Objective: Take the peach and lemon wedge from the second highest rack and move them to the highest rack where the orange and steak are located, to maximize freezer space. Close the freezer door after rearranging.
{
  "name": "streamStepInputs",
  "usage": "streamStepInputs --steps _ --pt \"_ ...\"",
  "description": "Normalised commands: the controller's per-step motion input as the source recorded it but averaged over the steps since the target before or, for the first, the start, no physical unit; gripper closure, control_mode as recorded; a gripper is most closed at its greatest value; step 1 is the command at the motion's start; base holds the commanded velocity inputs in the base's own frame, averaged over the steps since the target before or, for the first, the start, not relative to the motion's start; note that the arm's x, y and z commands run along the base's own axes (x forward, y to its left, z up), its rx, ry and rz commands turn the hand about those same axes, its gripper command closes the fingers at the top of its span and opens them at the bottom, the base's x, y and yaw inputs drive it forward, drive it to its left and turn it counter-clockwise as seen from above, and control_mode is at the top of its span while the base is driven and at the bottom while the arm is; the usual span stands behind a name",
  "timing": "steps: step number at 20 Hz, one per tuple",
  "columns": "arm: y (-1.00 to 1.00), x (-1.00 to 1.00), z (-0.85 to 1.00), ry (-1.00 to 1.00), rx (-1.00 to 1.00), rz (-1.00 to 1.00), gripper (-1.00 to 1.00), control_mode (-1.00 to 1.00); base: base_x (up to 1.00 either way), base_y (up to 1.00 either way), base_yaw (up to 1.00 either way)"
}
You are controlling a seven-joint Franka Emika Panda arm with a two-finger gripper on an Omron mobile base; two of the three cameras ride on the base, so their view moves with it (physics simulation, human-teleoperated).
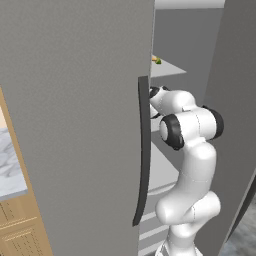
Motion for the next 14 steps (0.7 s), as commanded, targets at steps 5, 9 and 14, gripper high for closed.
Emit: streamStepInputs --steps 5,9,14 --pt "-0.33 -0.34 -0.19 0.00 0.00 0.00 1.00 -1.00 0.00 0.00 0.00" --pt "-0.18 -0.49 -0.04 -0.04 0.00 0.00 1.00 -1.00 0.00 0.00 0.00" --pt "-0.15 -0.45 0.08 0.00 0.00 0.00 1.00 -1.00 0.00 0.00 0.00"
